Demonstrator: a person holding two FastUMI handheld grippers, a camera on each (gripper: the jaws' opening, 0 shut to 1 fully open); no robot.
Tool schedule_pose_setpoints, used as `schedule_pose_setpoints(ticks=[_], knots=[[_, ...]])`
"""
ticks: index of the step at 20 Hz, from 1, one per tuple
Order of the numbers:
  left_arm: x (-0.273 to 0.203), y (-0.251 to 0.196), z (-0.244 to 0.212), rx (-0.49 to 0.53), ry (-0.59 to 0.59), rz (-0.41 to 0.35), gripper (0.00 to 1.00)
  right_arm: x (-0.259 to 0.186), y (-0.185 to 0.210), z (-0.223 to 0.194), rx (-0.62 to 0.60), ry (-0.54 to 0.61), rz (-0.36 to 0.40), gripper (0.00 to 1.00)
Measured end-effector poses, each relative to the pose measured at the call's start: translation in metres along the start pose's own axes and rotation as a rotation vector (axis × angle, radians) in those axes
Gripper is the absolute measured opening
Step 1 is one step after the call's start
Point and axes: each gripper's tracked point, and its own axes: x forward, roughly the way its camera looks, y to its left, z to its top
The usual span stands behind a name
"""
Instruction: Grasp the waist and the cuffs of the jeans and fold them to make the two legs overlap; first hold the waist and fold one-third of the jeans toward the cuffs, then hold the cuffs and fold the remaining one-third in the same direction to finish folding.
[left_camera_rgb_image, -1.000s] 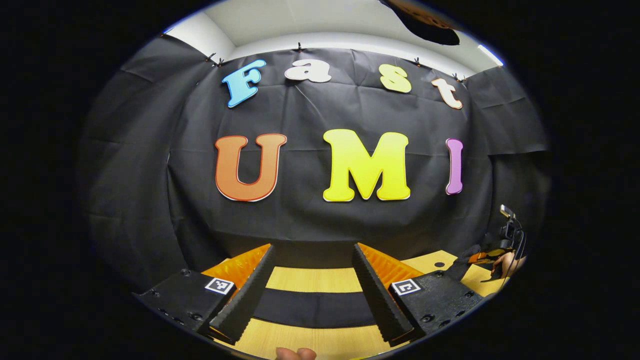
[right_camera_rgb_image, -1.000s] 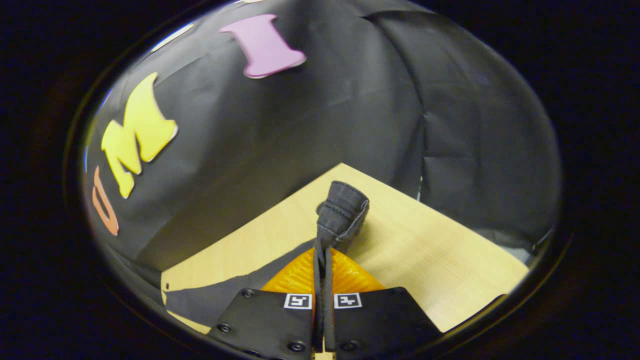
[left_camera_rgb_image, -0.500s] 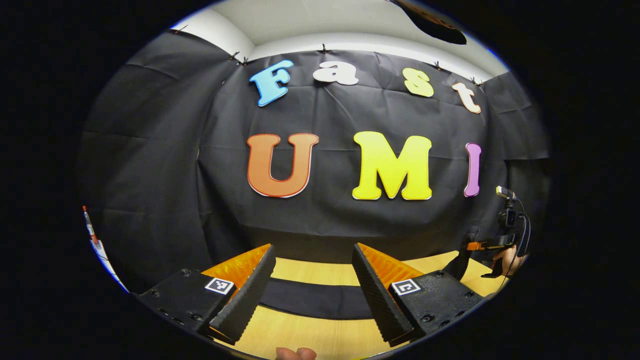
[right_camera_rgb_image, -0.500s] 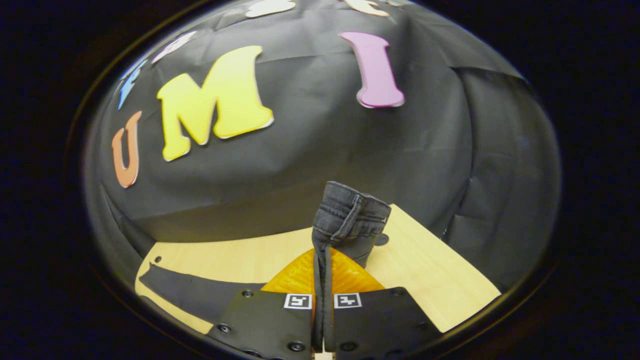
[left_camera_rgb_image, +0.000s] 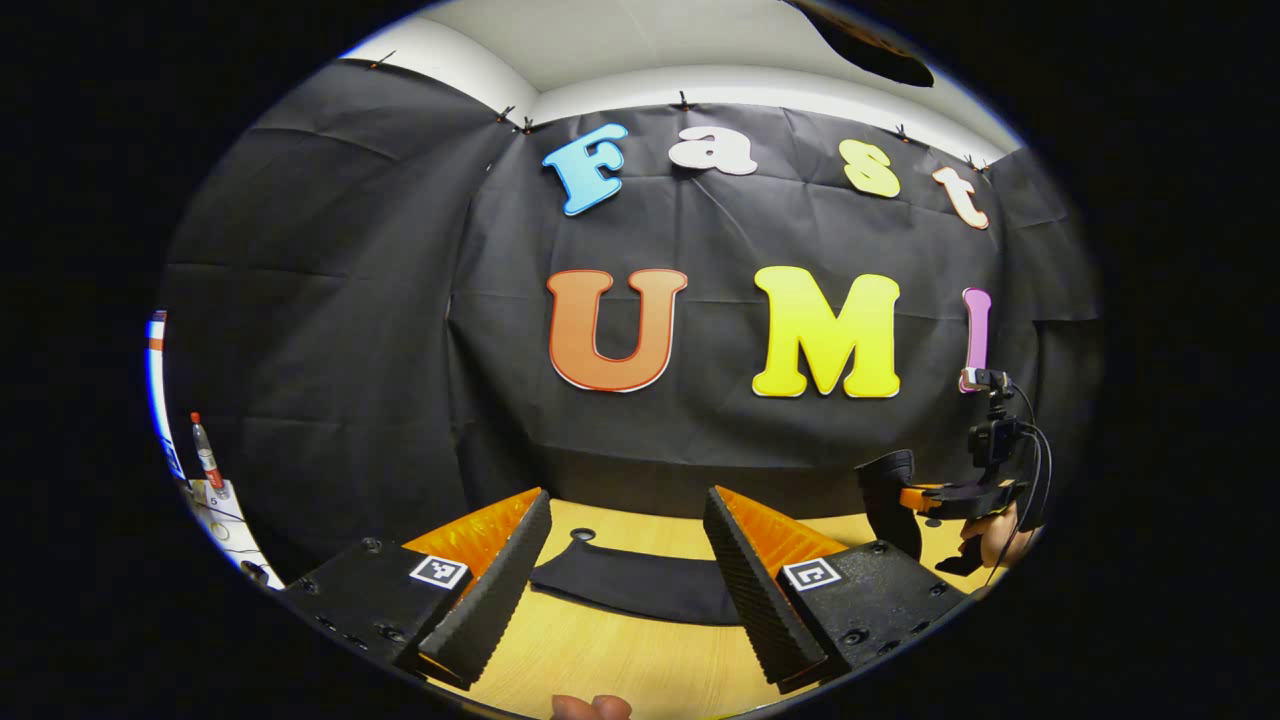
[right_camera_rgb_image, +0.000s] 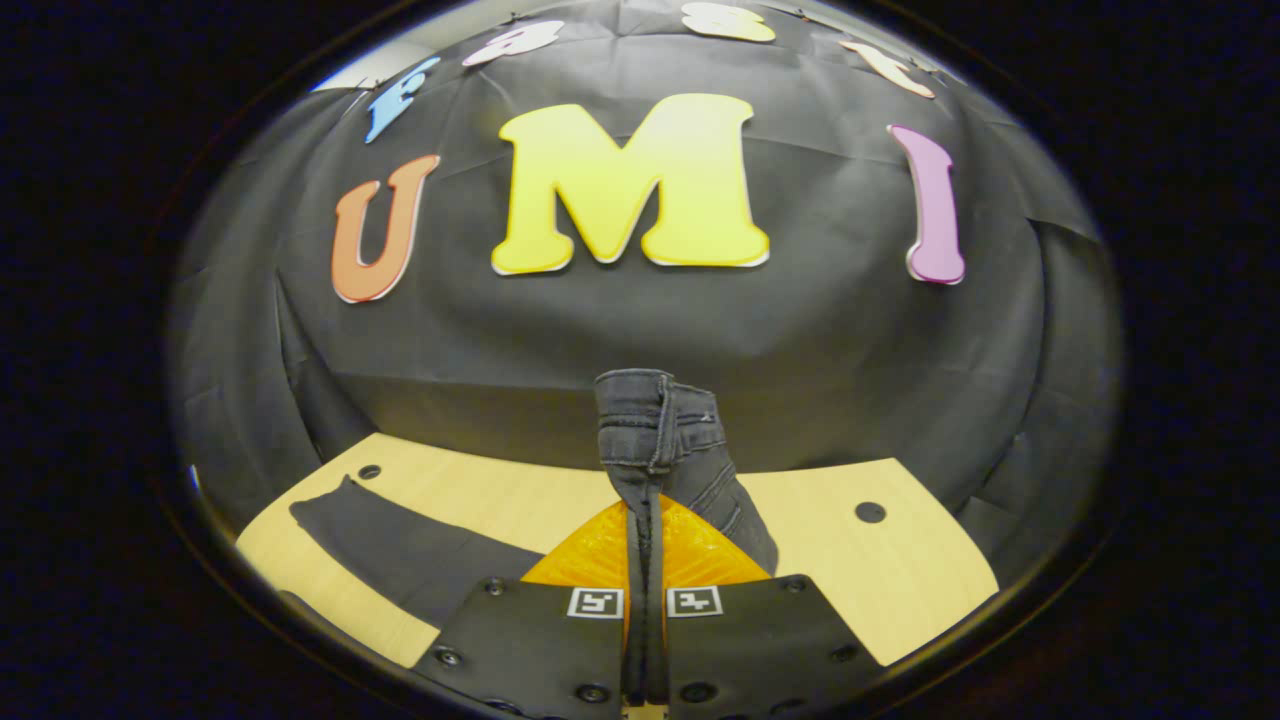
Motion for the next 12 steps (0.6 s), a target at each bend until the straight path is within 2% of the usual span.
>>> schedule_pose_setpoints(ticks=[6,12], knots=[[-0.014,0.028,-0.004,0.014,0.023,0.061,0.98,-0.003,0.010,-0.011,-0.048,0.075,0.119,0.00],[-0.022,0.043,-0.005,0.024,0.029,0.090,0.98,-0.004,0.006,-0.045,-0.158,0.182,0.212,0.00]])
